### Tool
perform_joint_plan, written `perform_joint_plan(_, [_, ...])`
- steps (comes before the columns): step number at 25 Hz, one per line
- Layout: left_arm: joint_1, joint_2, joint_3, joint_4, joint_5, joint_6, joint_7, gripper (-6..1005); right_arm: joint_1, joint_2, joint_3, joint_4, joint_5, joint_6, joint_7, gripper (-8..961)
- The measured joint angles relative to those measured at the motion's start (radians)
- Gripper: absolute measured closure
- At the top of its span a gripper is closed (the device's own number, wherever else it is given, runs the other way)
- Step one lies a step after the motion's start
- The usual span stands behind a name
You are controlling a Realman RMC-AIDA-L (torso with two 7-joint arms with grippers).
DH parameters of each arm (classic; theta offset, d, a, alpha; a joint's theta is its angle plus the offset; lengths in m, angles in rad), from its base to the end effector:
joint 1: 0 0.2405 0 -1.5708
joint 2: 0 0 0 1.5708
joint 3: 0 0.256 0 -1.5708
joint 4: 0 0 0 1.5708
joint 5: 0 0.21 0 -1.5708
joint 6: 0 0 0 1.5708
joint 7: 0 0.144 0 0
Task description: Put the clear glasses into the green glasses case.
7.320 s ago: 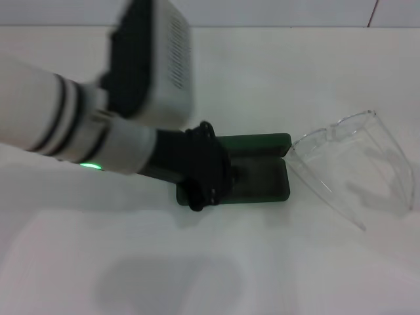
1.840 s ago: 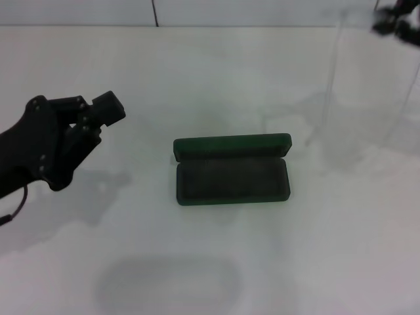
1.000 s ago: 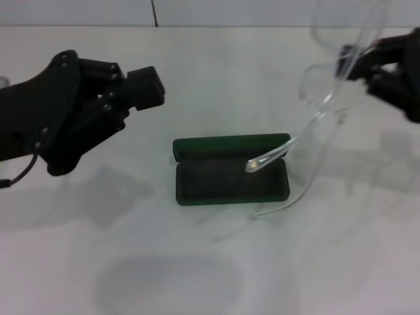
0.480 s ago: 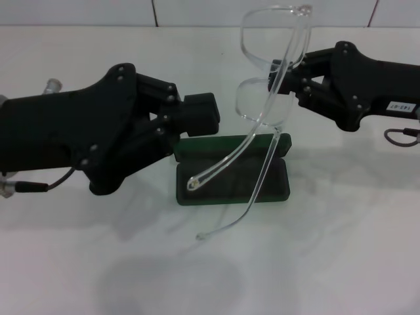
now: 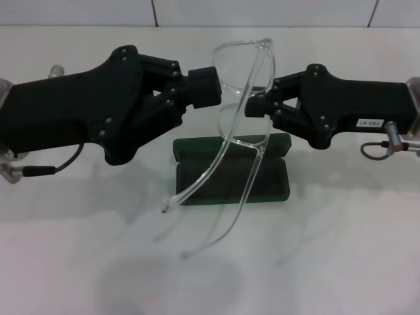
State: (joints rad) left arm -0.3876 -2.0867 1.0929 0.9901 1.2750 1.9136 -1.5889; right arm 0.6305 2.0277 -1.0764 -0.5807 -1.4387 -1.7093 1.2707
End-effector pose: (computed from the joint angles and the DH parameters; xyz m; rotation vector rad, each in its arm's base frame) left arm -0.1561 0.2786 0.0493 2.6750 0.1947 1.4512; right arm 0.1674 0.3360 0.0014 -2.8400 0.1848 1.2434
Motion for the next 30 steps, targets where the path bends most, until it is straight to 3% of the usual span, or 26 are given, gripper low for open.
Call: perform_joint_plan(30, [0.006,0.002,0.008,-0.028,0.051,-0.089,0.055,975,0.029,0.000,-0.092,0.024,0.040,0.040,-0.010,867])
